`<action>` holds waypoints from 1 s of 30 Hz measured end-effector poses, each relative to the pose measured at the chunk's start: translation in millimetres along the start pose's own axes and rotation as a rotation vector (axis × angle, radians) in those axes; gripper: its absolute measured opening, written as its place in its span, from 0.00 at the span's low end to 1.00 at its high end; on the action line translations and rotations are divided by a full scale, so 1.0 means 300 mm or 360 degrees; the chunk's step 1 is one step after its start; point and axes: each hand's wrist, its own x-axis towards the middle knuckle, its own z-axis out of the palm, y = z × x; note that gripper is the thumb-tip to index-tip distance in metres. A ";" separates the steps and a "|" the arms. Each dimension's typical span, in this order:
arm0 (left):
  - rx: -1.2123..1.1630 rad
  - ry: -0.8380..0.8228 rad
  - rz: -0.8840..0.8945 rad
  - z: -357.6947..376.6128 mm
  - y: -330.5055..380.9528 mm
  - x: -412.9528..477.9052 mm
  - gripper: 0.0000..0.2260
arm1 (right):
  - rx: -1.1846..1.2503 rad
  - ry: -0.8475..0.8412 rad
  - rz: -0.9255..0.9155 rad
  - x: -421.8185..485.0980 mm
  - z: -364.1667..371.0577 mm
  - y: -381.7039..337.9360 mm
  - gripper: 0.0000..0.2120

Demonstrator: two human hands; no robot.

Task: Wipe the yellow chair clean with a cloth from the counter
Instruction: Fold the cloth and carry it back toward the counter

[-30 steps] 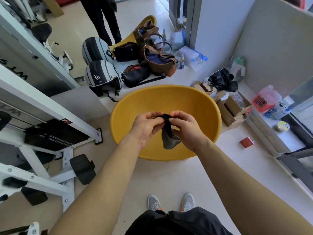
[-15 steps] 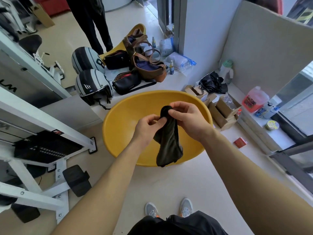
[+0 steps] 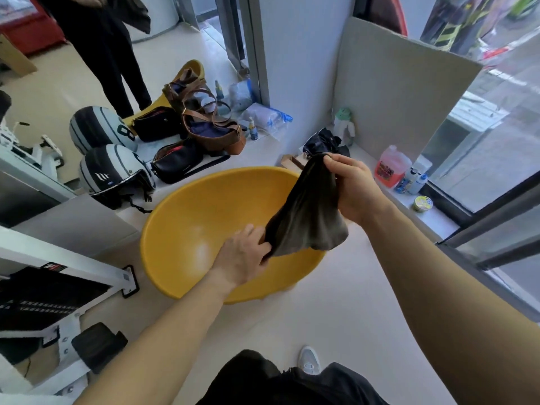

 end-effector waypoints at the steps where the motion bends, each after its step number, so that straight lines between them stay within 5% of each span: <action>1: 0.0031 0.0092 0.0205 0.000 0.013 0.005 0.05 | 0.0027 0.0049 -0.0015 0.002 -0.008 0.000 0.05; 5: -0.0082 0.0210 0.0618 0.028 0.052 0.026 0.07 | 0.0083 0.0257 -0.0060 0.017 -0.018 0.005 0.06; 12: -0.0257 0.0213 0.0499 0.088 -0.089 -0.018 0.06 | 0.0051 0.0698 -0.0121 0.008 -0.066 0.073 0.06; 19: -0.0104 0.0357 0.1110 0.125 -0.234 -0.054 0.09 | -0.0048 0.1216 0.0001 -0.100 -0.116 0.222 0.10; 30: -0.0760 0.0525 0.0623 0.034 -0.078 0.135 0.05 | 0.0064 0.1713 0.0057 -0.495 -0.251 0.374 0.09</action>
